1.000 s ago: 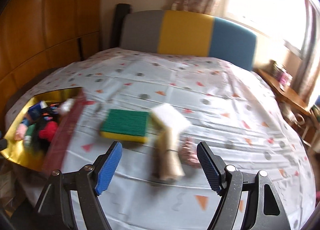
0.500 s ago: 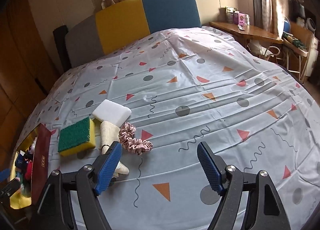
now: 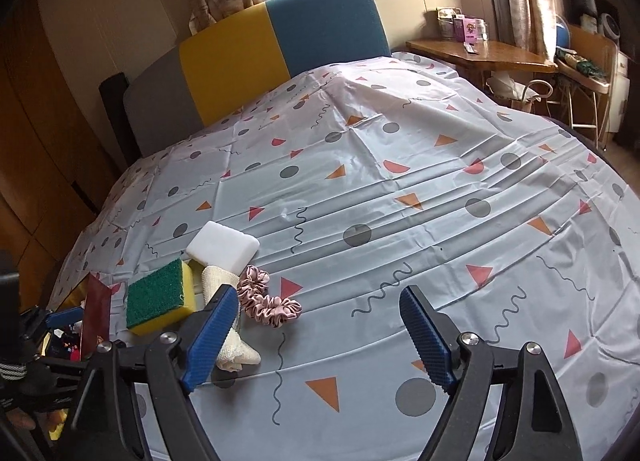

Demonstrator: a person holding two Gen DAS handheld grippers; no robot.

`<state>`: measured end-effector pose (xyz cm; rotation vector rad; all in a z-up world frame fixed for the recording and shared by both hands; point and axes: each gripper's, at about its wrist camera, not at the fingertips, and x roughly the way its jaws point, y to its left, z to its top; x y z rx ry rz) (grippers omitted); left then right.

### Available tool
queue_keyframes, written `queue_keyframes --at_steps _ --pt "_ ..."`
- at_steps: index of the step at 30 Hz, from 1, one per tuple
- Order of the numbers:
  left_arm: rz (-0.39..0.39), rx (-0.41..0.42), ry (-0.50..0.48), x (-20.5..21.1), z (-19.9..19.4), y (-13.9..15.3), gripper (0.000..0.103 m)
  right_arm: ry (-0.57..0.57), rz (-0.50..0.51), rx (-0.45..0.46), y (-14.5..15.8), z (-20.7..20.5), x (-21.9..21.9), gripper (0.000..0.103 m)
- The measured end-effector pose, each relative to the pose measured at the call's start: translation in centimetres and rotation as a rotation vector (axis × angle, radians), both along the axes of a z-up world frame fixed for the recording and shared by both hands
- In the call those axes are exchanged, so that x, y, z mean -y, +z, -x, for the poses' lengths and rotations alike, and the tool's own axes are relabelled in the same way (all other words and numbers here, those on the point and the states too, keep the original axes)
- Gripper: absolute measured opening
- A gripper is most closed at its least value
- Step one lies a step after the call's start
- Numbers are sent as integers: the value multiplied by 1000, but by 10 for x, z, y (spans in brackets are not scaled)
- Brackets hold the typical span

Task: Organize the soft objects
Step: 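Reach left toward the green-yellow sponge while right moves toward the white foam sponge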

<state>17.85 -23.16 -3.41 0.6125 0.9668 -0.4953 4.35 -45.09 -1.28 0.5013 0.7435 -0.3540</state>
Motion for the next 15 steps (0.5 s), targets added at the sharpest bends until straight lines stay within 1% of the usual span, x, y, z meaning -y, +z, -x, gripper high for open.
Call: queue_keyframes --at_steps 6,10,14,15 --pt "-61 -24 -82 21 -20 -14 90 -19 -44 -23 -5 -2 10 84" --pt "-61 -69 -124 32 -29 -24 91 -12 -65 -43 -10 -5 12 84" --pt "-93 -45 -176 42 -34 -32 91 -10 -90 -48 -13 -6 15 84" --pt "-96 -51 -184 43 -36 -34 91 -10 -97 -47 -13 -6 15 84"
